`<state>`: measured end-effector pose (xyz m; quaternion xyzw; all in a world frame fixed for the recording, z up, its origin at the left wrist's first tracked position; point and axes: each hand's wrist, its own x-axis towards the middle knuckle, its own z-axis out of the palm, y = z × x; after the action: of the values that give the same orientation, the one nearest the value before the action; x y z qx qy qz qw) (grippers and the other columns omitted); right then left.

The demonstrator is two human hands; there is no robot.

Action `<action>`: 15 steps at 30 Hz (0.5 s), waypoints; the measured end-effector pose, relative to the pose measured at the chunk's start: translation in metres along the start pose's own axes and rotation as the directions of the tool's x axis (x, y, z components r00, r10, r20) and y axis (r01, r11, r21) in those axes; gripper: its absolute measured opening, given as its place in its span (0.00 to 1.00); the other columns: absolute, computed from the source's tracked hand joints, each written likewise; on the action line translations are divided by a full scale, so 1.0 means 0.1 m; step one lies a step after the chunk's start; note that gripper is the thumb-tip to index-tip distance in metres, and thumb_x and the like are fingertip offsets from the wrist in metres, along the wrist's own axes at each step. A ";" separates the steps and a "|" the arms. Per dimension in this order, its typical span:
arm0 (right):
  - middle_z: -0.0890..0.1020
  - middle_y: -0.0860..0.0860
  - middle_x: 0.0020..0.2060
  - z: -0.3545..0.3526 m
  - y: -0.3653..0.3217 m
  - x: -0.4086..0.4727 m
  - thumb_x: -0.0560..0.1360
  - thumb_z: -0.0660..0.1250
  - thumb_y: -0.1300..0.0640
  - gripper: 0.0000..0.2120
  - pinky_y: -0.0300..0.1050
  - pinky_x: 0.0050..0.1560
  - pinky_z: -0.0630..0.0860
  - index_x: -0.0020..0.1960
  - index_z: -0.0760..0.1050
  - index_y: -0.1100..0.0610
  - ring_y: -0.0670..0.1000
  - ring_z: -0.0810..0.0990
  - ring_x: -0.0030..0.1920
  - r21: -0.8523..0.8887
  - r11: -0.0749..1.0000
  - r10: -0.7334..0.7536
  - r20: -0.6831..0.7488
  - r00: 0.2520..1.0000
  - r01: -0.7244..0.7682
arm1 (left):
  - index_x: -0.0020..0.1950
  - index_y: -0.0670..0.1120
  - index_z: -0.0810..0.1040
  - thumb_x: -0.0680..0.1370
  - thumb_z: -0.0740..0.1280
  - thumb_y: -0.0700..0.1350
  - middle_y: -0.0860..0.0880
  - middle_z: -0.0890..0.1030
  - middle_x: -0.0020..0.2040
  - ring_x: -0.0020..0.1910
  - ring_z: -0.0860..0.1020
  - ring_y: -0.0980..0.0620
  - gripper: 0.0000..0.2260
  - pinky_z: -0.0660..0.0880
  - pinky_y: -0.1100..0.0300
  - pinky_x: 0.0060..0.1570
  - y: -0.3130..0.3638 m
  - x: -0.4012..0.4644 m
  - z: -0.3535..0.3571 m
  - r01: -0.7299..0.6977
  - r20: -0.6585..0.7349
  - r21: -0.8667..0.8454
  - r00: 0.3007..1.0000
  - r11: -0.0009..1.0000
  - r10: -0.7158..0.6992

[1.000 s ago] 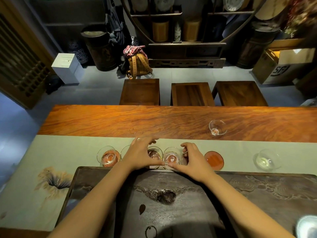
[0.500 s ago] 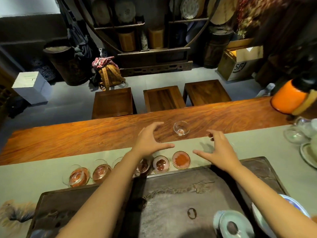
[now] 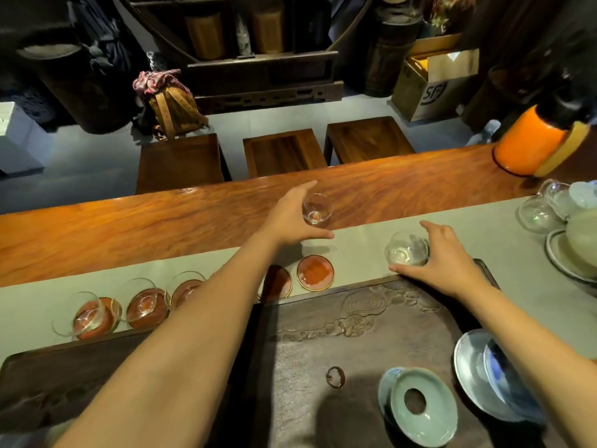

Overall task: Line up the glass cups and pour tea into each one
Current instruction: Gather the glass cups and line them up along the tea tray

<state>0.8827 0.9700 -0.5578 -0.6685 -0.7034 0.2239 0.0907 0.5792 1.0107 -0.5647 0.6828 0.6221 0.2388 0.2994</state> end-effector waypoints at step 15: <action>0.72 0.63 0.66 0.20 -0.10 0.07 0.67 0.80 0.46 0.43 0.56 0.65 0.72 0.73 0.66 0.64 0.62 0.74 0.65 -0.013 1.000 0.027 -0.052 0.998 -0.027 | 0.75 0.49 0.65 0.64 0.78 0.59 0.48 0.72 0.72 0.69 0.71 0.46 0.43 0.70 0.50 0.64 -0.23 0.18 0.24 0.065 -0.096 0.010 0.993 0.998 -0.064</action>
<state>0.8647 0.9729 -0.5729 -0.6842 -0.6931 0.2029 0.1016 0.5817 1.0274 -0.5983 0.6520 0.6591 0.2575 0.2723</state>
